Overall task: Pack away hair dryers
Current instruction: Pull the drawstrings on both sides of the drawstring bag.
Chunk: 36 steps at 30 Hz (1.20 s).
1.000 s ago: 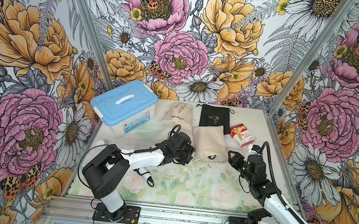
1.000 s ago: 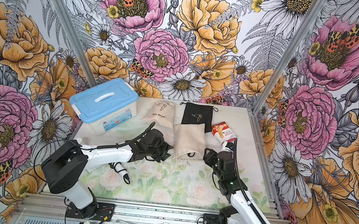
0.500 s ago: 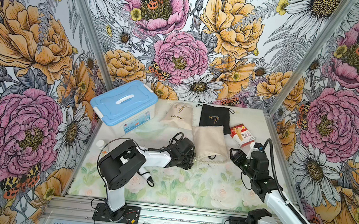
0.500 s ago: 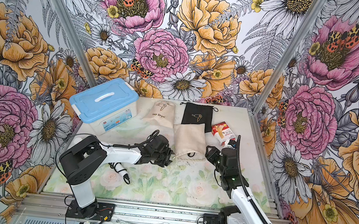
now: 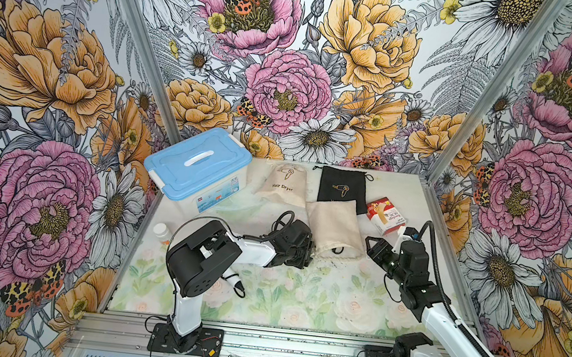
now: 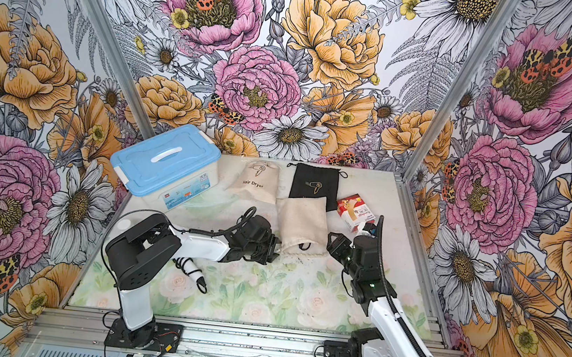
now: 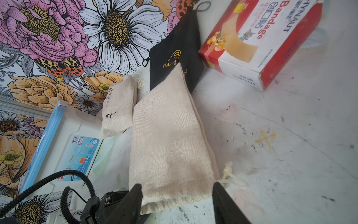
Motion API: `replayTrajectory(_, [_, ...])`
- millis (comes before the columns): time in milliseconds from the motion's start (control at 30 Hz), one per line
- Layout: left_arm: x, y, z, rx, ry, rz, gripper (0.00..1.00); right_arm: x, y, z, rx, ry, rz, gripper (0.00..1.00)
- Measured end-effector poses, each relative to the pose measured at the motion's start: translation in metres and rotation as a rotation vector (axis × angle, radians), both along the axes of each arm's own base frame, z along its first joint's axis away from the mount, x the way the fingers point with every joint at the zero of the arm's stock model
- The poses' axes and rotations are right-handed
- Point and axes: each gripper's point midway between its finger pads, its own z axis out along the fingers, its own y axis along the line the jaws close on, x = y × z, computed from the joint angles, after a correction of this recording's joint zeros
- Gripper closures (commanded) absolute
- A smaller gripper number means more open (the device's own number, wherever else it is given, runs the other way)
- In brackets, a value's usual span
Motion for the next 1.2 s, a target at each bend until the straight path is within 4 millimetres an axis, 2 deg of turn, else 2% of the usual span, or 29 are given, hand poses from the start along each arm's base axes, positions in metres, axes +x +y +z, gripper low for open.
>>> replayTrajectory(67, [0.000, 0.001, -0.002, 0.004, 0.004, 0.005, 0.71, 0.000, 0.000, 0.000, 0.001, 0.000, 0.000, 0.42])
replayTrajectory(200, [-0.001, 0.004, -0.005, 0.018, 0.008, 0.012, 1.00, 0.000, -0.001, 0.000, 0.002, 0.000, -0.001, 0.42])
replayTrajectory(467, [-0.003, 0.013, -0.006, 0.047, 0.000, 0.020, 1.00, 0.000, 0.000, 0.000, 0.007, 0.002, 0.004, 0.43])
replayTrajectory(667, [0.004, 0.031, 0.026, 0.097, -0.080, 0.017, 1.00, -0.001, -0.001, -0.003, 0.010, 0.011, 0.004, 0.43])
replayTrajectory(800, [0.014, 0.038, 0.041, 0.128, -0.129, 0.015, 1.00, -0.003, -0.001, -0.014, 0.007, 0.041, 0.007, 0.43])
replayTrajectory(1200, [0.016, 0.043, 0.040, 0.185, -0.159, -0.030, 1.00, -0.015, 0.009, -0.049, 0.065, 0.177, 0.062, 0.43])
